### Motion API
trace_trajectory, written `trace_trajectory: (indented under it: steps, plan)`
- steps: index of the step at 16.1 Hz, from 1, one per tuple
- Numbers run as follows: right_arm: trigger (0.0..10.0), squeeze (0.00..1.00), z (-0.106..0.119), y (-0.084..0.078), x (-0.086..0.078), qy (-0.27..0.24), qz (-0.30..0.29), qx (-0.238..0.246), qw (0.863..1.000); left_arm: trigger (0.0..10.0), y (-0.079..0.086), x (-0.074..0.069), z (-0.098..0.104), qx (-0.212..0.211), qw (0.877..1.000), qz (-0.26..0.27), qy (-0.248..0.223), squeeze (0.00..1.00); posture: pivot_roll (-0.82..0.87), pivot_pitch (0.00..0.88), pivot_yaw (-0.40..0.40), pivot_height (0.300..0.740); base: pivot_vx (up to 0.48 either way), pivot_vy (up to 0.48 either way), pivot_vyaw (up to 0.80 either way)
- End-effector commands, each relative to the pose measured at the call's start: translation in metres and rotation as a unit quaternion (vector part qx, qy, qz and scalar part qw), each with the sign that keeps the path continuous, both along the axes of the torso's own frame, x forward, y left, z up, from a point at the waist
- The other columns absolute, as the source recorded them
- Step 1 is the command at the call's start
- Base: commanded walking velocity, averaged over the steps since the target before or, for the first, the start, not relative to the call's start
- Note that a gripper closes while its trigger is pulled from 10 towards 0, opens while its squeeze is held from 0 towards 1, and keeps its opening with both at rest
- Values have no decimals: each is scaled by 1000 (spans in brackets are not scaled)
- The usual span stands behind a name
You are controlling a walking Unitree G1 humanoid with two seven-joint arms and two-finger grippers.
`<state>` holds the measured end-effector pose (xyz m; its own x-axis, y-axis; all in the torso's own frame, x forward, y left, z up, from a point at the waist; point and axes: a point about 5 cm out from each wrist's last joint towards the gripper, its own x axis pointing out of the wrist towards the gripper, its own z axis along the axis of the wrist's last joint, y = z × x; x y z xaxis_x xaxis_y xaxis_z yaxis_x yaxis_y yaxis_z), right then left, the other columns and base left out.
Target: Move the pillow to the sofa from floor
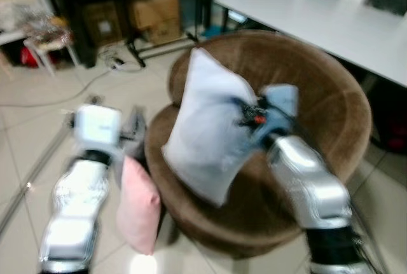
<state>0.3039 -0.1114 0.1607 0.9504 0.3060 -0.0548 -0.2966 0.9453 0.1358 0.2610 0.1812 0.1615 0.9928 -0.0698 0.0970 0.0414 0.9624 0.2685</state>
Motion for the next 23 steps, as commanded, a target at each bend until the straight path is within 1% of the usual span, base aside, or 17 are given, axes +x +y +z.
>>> trace_trajectory:
  steps: [1, 7, 9, 12, 13, 14, 15, 16, 18, 19, 20, 21, 22, 23]
  plan:
    - [10000, 0, 16, 9, -1, -34, 17, 9, 999, 10000, 7, -1, 3, 4, 1000, 11, -3, 0, -35, 0, -8, 740, 307, 0, 0]
    - [10000, 0, 15, 11, 0, -33, 29, 2, 999, 10000, 7, -1, 3, 5, 1000, 12, -3, 0, -29, 0, -16, 740, 308, 0, 0]
    - [10000, 0, 16, 12, 1, -33, 34, 2, 999, 10000, 6, -1, 3, 6, 1000, 11, -4, 0, -25, 0, -19, 740, 306, 0, -800]
    - [10000, 0, 22, 19, 0, -41, 68, -3, 997, 10000, 8, -2, 4, 3, 1000, 7, -6, 0, -23, 0, -20, 740, 189, 0, -135]
    - [10000, 0, 23, 20, 0, -40, 79, -4, 996, 10000, 8, -3, 2, 4, 1000, -4, 1, 0, -21, 0, -26, 740, 0, 0, 0]
    - [10000, 0, 29, 26, 1, -31, 105, 28, 994, 10000, 6, -7, -4, 22, 998, -45, 30, 0, -16, 0, -31, 740, 0, 0, 0]
    - [10000, 0, 33, 28, 2, -27, 110, 49, 992, 10000, 5, -8, -6, 32, 997, -61, 40, 0, -11, 0, -35, 740, 0, 0, 0]
    - [10000, 0, 41, 33, 7, -22, 121, 73, 990, 10000, 6, -10, -10, 51, 993, -89, 59, 0, -6, 0, -37, 740, 0, 0, 0]
    - [10000, 0, 48, 46, 14, -12, 151, 87, 985, 10000, 9, -12, -12, 56, 989, -114, 73, 0, 1, 0, -36, 740, 0, 0, 0]
    - [10000, 0, 50, 61, 22, 15, 172, 100, 980, 10000, 10, -15, -13, 60, 984, -141, 90, 0, 3, 0, -34, 740, 0, 0, 0]
    - [10000, 0, 49, 62, 23, 19, 173, 101, 979, 10000, 10, -15, -13, 61, 983, -144, 92, 0, 3, 0, -34, 740, 0, 0, 0]
    - [10000, 0, 47, 66, 32, 40, 146, 112, 982, 10000, 9, -16, -14, 62, 980, -159, 102, 0, 0, 0, -30, 740, 0, 0, 0]
    - [10000, 0, 47, 65, 45, 58, 103, 147, 982, 10000, 9, -17, -15, 64, 977, -172, 110, 0, -4, 0, -27, 740, 0, 0, 0]
    - [10000, 0, 44, 58, 58, 77, 55, 189, 977, 10000, 10, -17, -16, 65, 974, -181, 117, 0, -13, 0, -20, 740, 0, 0, 0]
